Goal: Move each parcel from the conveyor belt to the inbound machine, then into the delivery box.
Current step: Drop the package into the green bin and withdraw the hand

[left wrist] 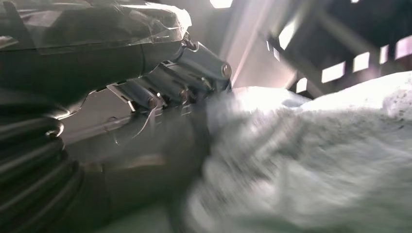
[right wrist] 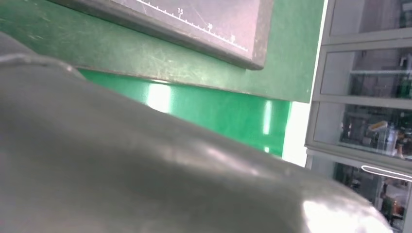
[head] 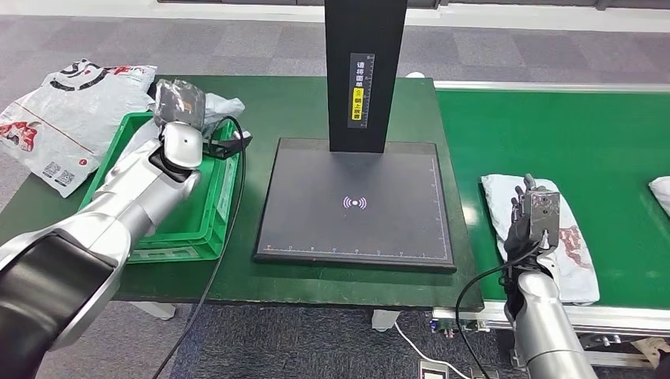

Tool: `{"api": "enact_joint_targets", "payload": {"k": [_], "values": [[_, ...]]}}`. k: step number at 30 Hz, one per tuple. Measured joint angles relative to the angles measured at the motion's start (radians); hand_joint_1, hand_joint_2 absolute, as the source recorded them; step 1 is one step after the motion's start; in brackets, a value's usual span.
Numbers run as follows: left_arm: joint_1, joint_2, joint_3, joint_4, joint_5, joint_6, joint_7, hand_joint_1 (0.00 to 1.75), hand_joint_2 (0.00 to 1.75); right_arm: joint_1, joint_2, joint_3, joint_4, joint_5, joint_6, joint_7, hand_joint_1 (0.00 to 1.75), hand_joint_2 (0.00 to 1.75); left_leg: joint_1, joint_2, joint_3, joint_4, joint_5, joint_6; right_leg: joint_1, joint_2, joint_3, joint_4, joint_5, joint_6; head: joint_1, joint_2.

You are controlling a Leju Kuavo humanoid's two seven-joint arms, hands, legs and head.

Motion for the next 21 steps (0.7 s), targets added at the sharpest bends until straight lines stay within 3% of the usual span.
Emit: {"api": "enact_joint_targets", "payload": {"k": [3,12,16,19,21], "values": [[0.026,0.0,0.0,0.006,0.005,-0.071,0.029,0.0,1.75,0.031,-0.005,-0.008,-0.051,0.009,0.012,0.033,0.0,0.0,0.0,0.0,0.0,0.0,0.0,0.0,0.0,0.0,0.0,0.0,0.0,0.0,0.0,0.0],[0.04,0.02,0.012,0.02,0.01,-0.102,0.07,0.0,1.75,0.071,-0.006,-0.034,-0.143,0.072,0.015,0.09,0.0,0.0,0.0,0.0,-0.001,0.0,0.0,0.0,0.0,0.0,0.0,0.0,0.0,0.0,0.0,0.0],[0.044,0.029,0.035,0.022,0.03,-0.002,0.094,0.0,0.0,0.087,0.007,-0.05,-0.185,0.125,0.016,0.124,0.0,0.0,0.0,0.0,0.0,0.0,0.0,0.0,0.0,0.0,0.0,0.0,0.0,0.0,0.0,0.0],[0.046,0.037,0.082,0.018,0.097,0.213,0.064,0.0,0.0,0.099,0.02,-0.062,-0.216,0.184,0.005,0.156,0.0,0.0,0.0,0.0,-0.001,0.0,0.0,0.0,0.0,0.0,0.0,0.0,0.0,0.0,0.0,0.0],[0.046,0.039,0.137,0.01,0.171,0.385,0.0,0.0,0.0,0.101,0.028,-0.077,-0.225,0.226,-0.009,0.173,0.0,0.0,0.0,0.0,-0.001,0.0,0.0,0.0,0.0,0.0,0.0,0.0,0.0,0.0,0.0,0.0]]}}
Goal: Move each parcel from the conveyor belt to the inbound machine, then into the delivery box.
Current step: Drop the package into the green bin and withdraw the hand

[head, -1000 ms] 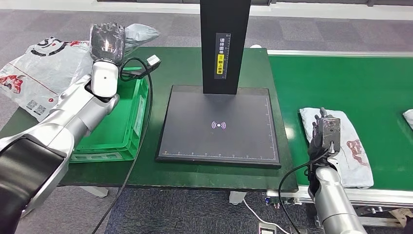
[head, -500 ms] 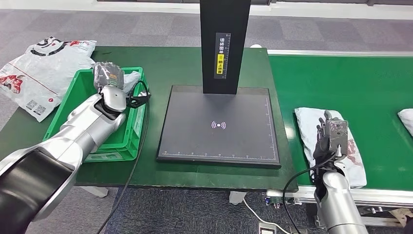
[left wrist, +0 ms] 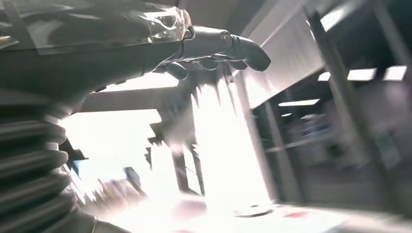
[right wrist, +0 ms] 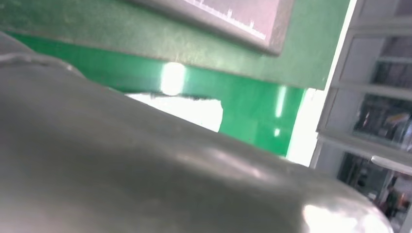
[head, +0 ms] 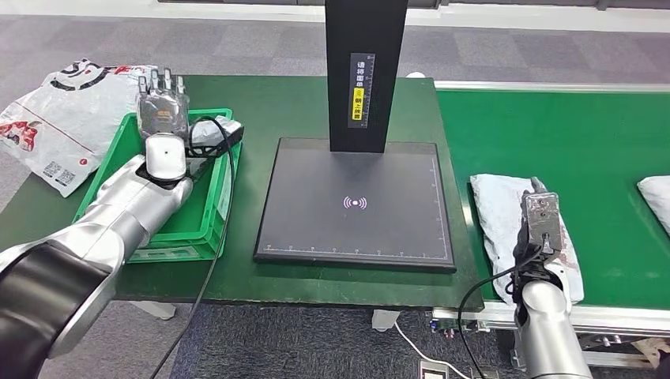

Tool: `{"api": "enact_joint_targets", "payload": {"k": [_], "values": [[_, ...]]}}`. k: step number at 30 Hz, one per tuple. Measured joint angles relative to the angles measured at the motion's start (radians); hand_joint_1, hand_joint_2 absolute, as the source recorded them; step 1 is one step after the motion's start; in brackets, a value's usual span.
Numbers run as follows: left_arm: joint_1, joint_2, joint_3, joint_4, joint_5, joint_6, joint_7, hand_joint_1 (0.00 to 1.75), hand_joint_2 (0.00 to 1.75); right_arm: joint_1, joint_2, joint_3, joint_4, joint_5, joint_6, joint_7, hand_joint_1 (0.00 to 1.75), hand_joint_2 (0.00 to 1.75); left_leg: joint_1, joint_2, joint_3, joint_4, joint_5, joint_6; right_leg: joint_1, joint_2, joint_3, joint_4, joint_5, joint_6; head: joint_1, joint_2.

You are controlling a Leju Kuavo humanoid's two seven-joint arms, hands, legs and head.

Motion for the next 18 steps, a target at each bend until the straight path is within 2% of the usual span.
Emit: {"api": "enact_joint_targets", "payload": {"k": [2,4,6,9,11,13,16,18], "values": [[0.0,0.0,0.062,-0.011,0.069,0.143,-0.08,0.0,0.0,-0.001,0.006,-0.015,-0.002,0.03,-0.011,0.011,0.0,0.87,0.0,0.0,0.0,0.0,0.0,0.0,0.0,0.0,0.0,0.0,0.0,0.0,0.0,0.0],[0.0,-0.001,0.123,-0.023,0.113,0.219,-0.138,0.0,0.0,-0.002,0.011,-0.025,-0.002,0.045,-0.015,0.015,0.0,1.75,0.0,0.0,0.0,0.0,0.0,0.0,0.0,0.001,0.0,0.0,0.0,0.0,0.0,0.0],[0.001,-0.005,0.176,-0.032,0.155,0.258,-0.197,0.0,0.0,-0.004,0.015,-0.034,0.0,0.059,-0.021,0.014,0.0,1.75,0.0,0.001,0.0,0.0,0.0,0.0,0.0,0.001,0.0,0.0,0.0,0.0,0.0,0.0],[0.004,-0.03,0.282,-0.048,0.296,0.296,-0.373,0.0,0.0,-0.02,0.021,-0.054,0.019,0.103,-0.052,0.005,0.0,1.75,0.0,0.0,0.0,0.0,0.0,0.0,0.0,0.001,-0.001,0.0,0.0,0.0,0.0,0.0],[0.004,-0.065,0.378,-0.06,0.445,0.251,-0.525,0.0,0.87,-0.035,0.024,-0.069,0.041,0.15,-0.085,0.001,0.0,1.75,0.0,-0.001,0.0,0.0,0.0,0.0,0.0,-0.001,0.0,0.0,0.0,0.0,0.0,0.0],[0.004,-0.109,0.481,-0.073,0.612,0.101,-0.672,0.0,1.75,-0.05,0.026,-0.083,0.069,0.215,-0.13,0.011,0.0,1.75,0.0,-0.002,0.0,0.0,0.0,0.001,0.0,-0.004,0.001,-0.001,0.0,0.0,0.0,0.0],[0.013,-0.175,0.609,-0.087,0.789,-0.198,-0.816,0.0,1.75,-0.075,0.014,-0.101,0.13,0.343,-0.215,0.058,0.0,1.75,-0.001,-0.003,0.0,0.001,0.0,0.001,-0.001,-0.004,0.002,-0.001,0.0,0.001,0.0,0.0],[0.026,-0.213,0.665,-0.094,0.844,-0.319,-0.864,0.0,1.75,-0.089,-0.004,-0.112,0.179,0.409,-0.258,0.078,0.0,1.75,-0.002,-0.003,0.0,0.001,0.0,0.001,-0.002,-0.004,0.002,-0.001,0.0,0.001,0.0,0.0]]}}
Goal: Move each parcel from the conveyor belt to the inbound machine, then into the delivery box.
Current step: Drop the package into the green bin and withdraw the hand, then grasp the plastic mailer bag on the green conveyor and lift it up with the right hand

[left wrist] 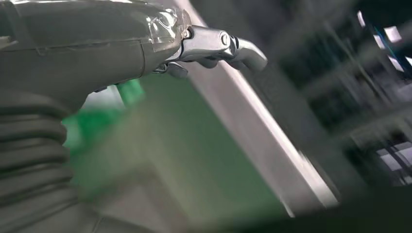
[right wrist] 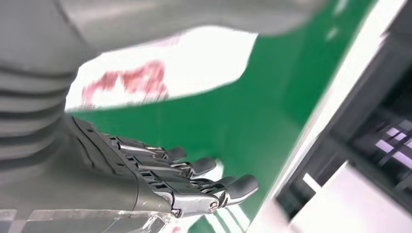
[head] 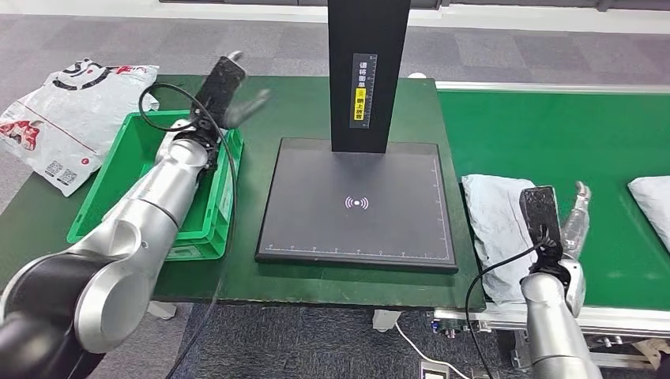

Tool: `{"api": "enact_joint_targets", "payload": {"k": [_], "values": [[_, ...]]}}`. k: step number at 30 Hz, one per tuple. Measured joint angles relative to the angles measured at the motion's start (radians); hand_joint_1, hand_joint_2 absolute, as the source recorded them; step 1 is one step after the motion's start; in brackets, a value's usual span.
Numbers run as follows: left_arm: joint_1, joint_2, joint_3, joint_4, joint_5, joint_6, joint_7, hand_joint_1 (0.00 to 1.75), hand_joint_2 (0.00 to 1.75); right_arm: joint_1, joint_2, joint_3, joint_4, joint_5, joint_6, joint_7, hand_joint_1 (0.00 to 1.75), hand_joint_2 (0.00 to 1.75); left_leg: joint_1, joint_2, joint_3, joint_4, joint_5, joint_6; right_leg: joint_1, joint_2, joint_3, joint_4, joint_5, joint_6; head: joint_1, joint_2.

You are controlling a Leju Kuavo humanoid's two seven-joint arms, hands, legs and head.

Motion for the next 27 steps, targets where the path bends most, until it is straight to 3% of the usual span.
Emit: {"api": "enact_joint_targets", "payload": {"k": [5,8,12,16,22,27], "values": [[0.02,-0.052,0.058,-0.008,0.042,-0.074,-0.021,0.0,1.75,-0.017,-0.022,-0.015,0.081,0.054,-0.036,0.02,0.0,1.75,0.0,0.005,0.0,0.0,-0.002,0.001,0.0,0.005,-0.002,0.0,0.0,0.0,0.0,0.0],[0.036,-0.083,0.073,-0.009,0.075,-0.158,-0.032,0.0,1.75,-0.025,-0.033,-0.016,0.124,0.131,-0.085,0.09,0.0,1.75,0.0,0.004,0.001,0.0,-0.002,0.001,0.0,0.004,-0.002,0.0,0.0,0.0,0.0,0.0],[0.103,-0.145,0.071,-0.014,0.084,-0.182,-0.078,0.0,1.75,-0.028,-0.05,-0.017,0.189,0.233,-0.09,0.175,0.0,1.75,0.0,0.0,0.001,-0.001,-0.002,0.001,0.001,0.0,0.0,0.0,-0.002,0.0,0.0,0.0],[0.167,-0.184,0.045,-0.025,0.115,-0.176,-0.11,0.0,1.75,-0.026,-0.053,-0.017,0.25,0.287,0.013,0.234,0.0,1.75,0.0,0.003,0.001,-0.001,-0.004,0.001,0.0,0.004,-0.001,0.0,-0.002,0.0,0.0,0.0],[0.211,-0.195,-0.018,-0.048,0.203,-0.166,-0.124,0.0,1.75,-0.079,-0.07,-0.016,0.37,0.335,0.345,0.283,0.0,1.75,0.0,0.003,0.001,-0.001,-0.004,0.001,0.0,0.004,-0.001,0.0,-0.002,0.0,0.0,0.0],[0.23,-0.195,-0.056,-0.06,0.232,-0.166,-0.127,0.0,1.75,-0.107,-0.086,-0.012,0.427,0.356,0.422,0.297,0.0,1.75,0.0,0.003,0.001,-0.001,-0.004,0.001,0.0,0.003,-0.001,0.0,-0.002,0.0,0.0,0.0]]}}
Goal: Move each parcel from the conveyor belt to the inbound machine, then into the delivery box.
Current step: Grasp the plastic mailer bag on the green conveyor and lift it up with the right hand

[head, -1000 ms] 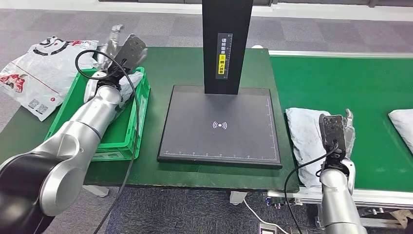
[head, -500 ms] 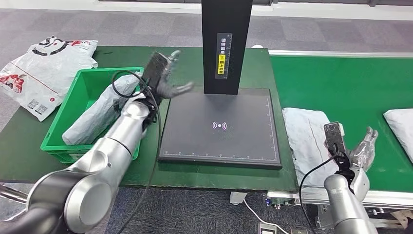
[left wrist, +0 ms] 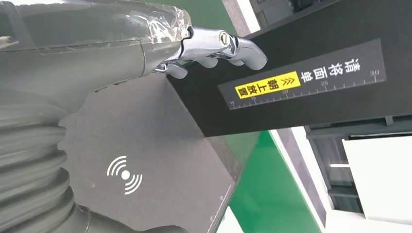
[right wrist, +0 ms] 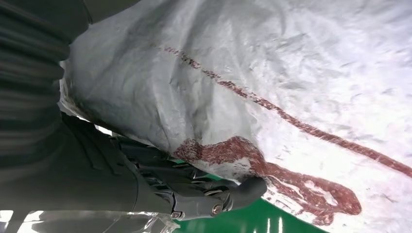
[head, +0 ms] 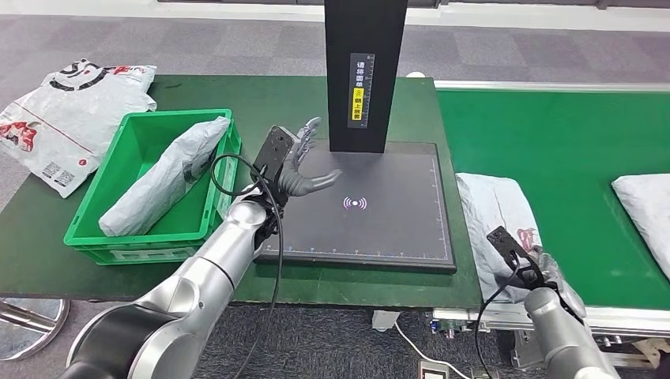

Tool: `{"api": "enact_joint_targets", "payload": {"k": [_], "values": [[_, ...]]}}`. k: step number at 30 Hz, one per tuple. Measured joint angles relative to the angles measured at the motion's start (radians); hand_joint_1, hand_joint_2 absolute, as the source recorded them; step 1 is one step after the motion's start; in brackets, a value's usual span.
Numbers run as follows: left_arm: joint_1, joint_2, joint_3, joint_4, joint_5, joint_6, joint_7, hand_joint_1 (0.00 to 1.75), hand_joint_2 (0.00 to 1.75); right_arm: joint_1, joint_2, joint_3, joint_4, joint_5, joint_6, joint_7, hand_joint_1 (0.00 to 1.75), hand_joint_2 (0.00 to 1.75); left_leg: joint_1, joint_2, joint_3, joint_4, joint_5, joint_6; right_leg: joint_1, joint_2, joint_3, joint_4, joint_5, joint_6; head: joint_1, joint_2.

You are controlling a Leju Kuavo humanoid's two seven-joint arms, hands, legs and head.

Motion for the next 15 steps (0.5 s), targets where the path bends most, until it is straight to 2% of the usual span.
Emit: {"api": "enact_joint_targets", "payload": {"k": [1,5,10,15], "values": [[0.001,0.0,-0.006,-0.002,0.007,0.0,0.0,0.0,1.75,-0.004,-0.003,0.003,0.008,0.011,0.021,0.005,0.0,1.75,0.0,0.0,0.0,0.0,0.0,0.0,0.0,0.0,0.0,0.0,0.0,0.0,0.0,0.0],[0.003,0.0,-0.042,-0.005,0.033,0.003,-0.001,0.0,1.75,-0.03,-0.021,0.052,0.036,0.065,0.175,0.005,1.75,1.75,0.0,0.0,0.001,0.0,0.0,0.0,0.0,0.0,0.001,0.0,0.0,0.0,0.0,0.0],[0.006,0.003,-0.083,-0.009,0.051,0.014,-0.006,0.0,1.75,-0.087,-0.047,0.11,0.067,0.074,0.3,-0.033,1.75,1.75,0.0,0.002,0.002,0.001,-0.001,0.001,0.0,0.003,0.002,-0.001,0.001,0.001,0.0,0.0],[0.016,0.014,-0.103,-0.016,0.082,0.029,-0.009,0.0,1.75,-0.121,-0.047,0.128,0.083,0.051,0.286,-0.025,1.75,1.75,0.0,0.003,0.003,0.001,-0.001,0.0,0.0,0.004,0.003,0.0,0.002,0.001,0.0,0.0]]}}
